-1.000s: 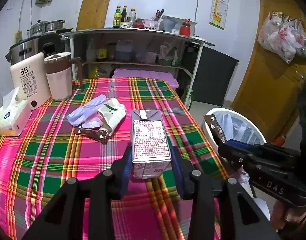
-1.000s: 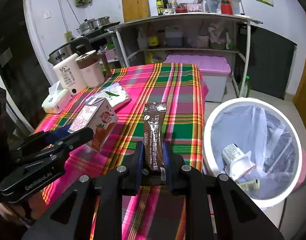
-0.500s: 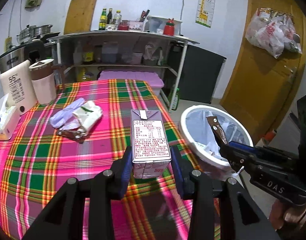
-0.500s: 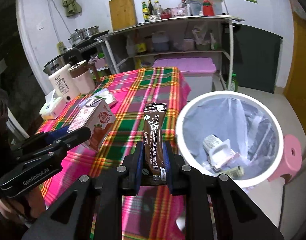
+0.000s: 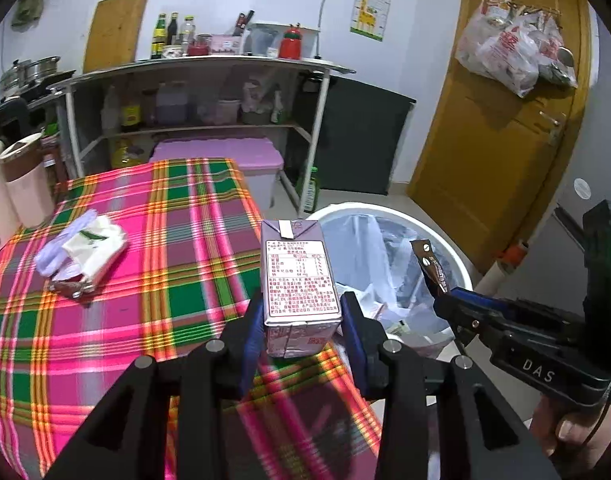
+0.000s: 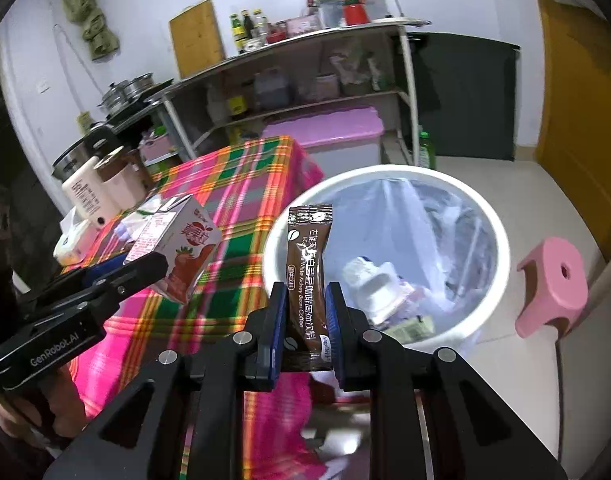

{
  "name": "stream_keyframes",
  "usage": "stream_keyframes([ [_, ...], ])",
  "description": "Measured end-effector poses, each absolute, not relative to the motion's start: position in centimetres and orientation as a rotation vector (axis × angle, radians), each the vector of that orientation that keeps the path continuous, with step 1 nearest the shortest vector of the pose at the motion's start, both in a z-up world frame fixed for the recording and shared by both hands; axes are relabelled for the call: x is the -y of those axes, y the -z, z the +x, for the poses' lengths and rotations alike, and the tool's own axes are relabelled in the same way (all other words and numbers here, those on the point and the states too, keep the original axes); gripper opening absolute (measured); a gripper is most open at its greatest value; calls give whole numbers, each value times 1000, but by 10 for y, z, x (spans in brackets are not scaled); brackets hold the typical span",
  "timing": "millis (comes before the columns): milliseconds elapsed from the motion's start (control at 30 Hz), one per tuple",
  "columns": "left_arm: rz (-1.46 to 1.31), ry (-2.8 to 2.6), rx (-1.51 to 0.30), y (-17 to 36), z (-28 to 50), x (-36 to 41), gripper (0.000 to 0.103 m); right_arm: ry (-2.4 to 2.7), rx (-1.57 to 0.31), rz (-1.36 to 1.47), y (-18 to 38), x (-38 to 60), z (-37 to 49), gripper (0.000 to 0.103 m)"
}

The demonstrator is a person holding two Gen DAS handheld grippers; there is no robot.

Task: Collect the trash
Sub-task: 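Carry the carton with the left tool while the right tool carries the chocolate bar over the bin, then open the left tool over the bin while the right tool opens to drop the bar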

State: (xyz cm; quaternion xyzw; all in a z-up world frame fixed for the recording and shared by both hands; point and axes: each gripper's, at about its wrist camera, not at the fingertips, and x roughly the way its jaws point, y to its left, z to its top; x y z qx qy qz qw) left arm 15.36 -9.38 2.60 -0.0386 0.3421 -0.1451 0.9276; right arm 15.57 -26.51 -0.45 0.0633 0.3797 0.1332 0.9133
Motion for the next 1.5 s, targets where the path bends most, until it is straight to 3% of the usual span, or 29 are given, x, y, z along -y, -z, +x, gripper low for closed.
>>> stream_keyframes([
  [800,-42,440,-776,-4,203,156,39,-178,-858,182,35,311,187,22],
  [1500,-71,433,-756,-13,194,142,41,-197,-821,191,23,311,176,25],
])
